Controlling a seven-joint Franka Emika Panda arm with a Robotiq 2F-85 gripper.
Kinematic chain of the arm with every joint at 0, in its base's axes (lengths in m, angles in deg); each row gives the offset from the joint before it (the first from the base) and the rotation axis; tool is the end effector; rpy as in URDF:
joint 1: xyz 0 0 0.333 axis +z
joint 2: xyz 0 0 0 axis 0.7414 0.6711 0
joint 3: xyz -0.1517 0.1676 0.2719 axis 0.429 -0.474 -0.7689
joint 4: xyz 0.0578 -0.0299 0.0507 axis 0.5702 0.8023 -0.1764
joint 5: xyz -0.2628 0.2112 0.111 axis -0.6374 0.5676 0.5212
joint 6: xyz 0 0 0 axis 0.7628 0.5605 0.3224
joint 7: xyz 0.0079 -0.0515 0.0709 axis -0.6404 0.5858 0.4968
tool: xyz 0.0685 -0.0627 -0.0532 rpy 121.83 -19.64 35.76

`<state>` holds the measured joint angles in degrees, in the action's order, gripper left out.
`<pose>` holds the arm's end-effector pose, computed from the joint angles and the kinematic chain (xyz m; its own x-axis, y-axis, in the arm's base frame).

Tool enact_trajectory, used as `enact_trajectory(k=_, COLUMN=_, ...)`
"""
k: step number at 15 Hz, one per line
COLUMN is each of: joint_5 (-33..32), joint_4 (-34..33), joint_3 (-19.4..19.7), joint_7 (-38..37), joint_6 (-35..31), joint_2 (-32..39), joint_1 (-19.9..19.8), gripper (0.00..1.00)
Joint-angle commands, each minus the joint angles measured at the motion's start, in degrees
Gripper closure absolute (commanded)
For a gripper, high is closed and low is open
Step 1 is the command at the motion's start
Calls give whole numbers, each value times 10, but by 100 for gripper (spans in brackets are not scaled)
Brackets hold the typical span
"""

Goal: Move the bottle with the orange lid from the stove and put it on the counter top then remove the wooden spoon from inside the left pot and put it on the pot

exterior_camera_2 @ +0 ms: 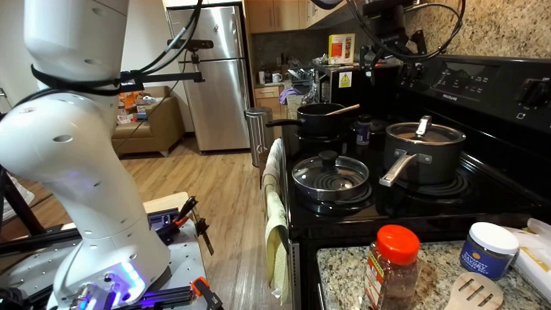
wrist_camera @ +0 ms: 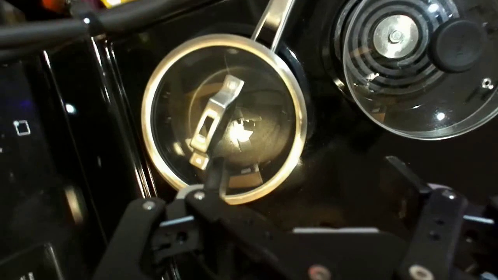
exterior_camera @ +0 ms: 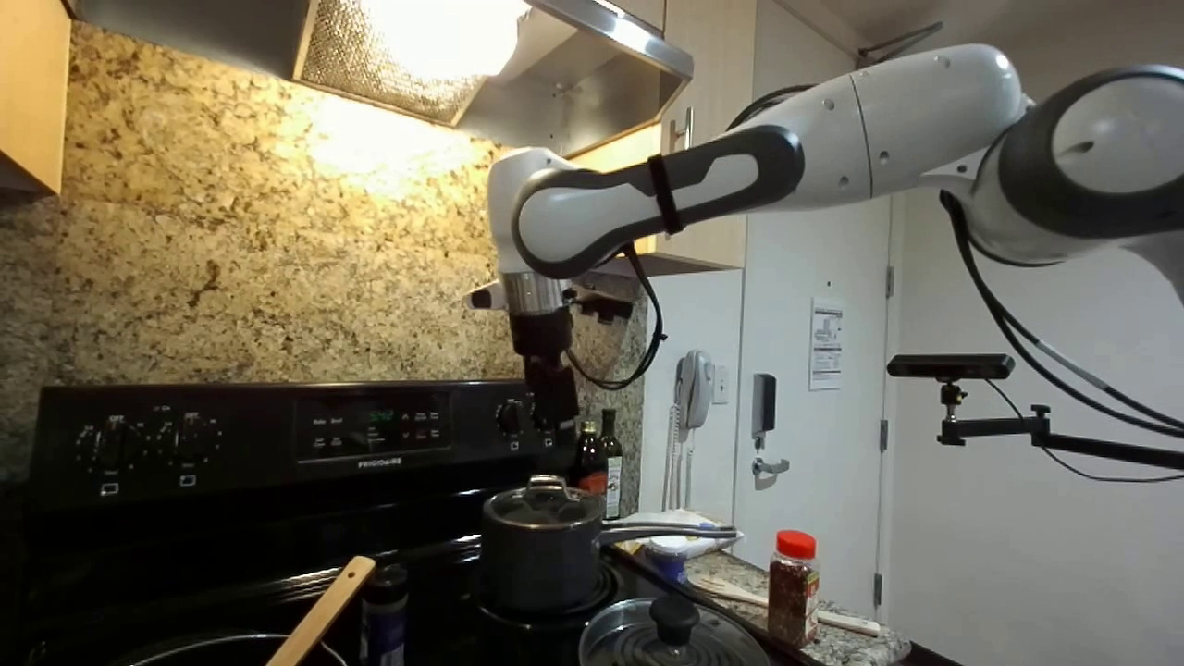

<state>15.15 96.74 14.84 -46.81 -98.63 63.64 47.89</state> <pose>0.6611 -0.0178 0.5328 0.6832 0.6941 -0.2268 0.7302 -0.6487 0.2144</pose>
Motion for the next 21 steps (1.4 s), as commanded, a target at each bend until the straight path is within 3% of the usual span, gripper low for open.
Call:
enact_trajectory(k=1, joint_5=-4, joint_4=-9, joint_3=-2, joint_7=14, joint_6=5, joint_2=4, joint_1=2, gripper=0)
enact_trajectory(k=5, joint_5=-6, joint_4=-18, joint_3=-2, joint_7=32, joint_6=12, joint_2=5, joint_1=2, gripper=0)
enact_trajectory(k=7, joint_5=-5, joint_4=-22, joint_3=-15, joint_7=109, joint_6=-38, joint_2=11, joint_1=-6, gripper=0)
enact_trajectory(k=13, joint_5=24, joint_4=-120, joint_3=-41, joint_7=258, joint_6=-72, joint_2=91, joint_1=2, gripper=0)
enact_trajectory(k=21, joint_5=82, joint_4=-280, joint_3=-82, joint_7=451, joint_6=-25, joint_2=223, joint_1=38, gripper=0)
